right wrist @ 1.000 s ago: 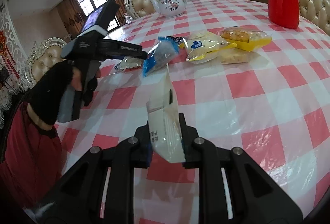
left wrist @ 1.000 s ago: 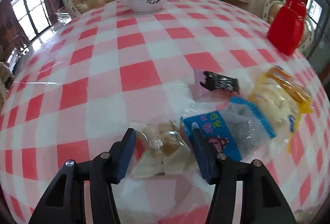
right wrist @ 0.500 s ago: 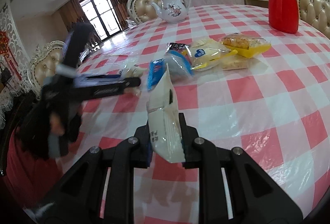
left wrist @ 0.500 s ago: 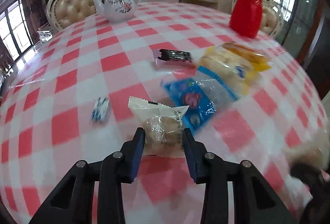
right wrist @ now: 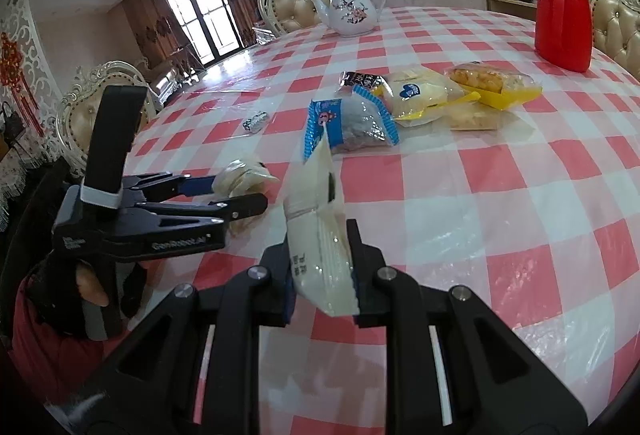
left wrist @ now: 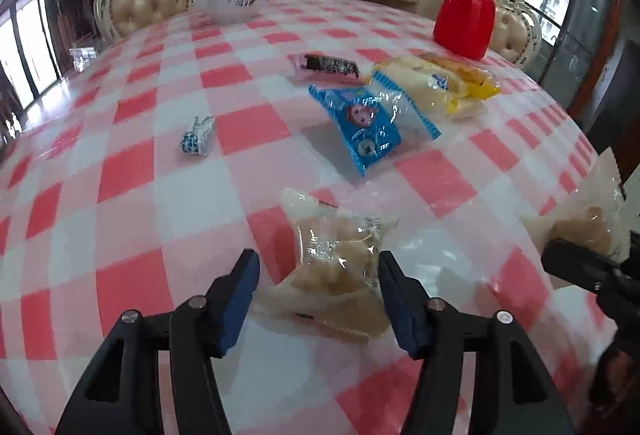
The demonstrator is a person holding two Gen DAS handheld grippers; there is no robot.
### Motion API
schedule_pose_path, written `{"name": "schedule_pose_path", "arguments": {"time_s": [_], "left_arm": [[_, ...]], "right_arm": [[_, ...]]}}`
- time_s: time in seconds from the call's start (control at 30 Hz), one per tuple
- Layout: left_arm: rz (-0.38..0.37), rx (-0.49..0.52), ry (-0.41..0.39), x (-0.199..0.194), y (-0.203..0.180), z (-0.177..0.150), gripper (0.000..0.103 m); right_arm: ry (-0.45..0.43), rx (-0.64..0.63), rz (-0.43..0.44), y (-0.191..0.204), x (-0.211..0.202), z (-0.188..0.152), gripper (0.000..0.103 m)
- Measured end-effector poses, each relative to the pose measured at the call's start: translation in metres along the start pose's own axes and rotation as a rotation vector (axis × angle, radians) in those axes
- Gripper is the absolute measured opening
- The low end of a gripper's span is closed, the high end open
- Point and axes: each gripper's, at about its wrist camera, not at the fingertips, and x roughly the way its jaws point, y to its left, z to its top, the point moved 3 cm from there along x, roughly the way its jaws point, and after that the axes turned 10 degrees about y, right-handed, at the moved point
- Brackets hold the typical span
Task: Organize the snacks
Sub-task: 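Grasp a white snack packet with the right gripper while the left grasps a clear pastry bag, then carry the white packet and pastry bag with both grippers over the bin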
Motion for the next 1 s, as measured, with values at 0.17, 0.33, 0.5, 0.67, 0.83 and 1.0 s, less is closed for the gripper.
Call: {"name": "schedule_pose_path", "arguments": {"time_s": [0.17,0.33,0.5,0.67,0.83,1.0], "left_arm": [[-0.029,0.006,-0.029,-0.001,-0.004,0.0,0.058],[0.013,0.045,-0.032,-0.007,-0.018,-0.005,0.038],[0.036,0.044,-0.061,-0.021,-0.03,-0.016,0.004],[0.005,0.01,-0.083,-0.036,-0.029,-0.034,0.004],[-0.046,-0.026,-0.111,-0.048,-0.022,-0.048,0.004],[-0.084,-0.056,-0.156,-0.065,-0.017,-0.063,0.004]], "right_arm": [[0.006,-0.014,-0.014,0.002,0.003,-0.001,0.023],[0.004,-0.01,-0.015,-0.001,0.004,-0.002,0.023],[-0.025,0.004,-0.041,-0.003,-0.002,-0.002,0.023],[-0.044,0.051,-0.064,-0.009,-0.009,-0.01,0.023],[-0.066,0.087,-0.055,-0.009,-0.021,-0.022,0.023],[-0.092,0.072,-0.027,0.003,-0.031,-0.029,0.023]]}}
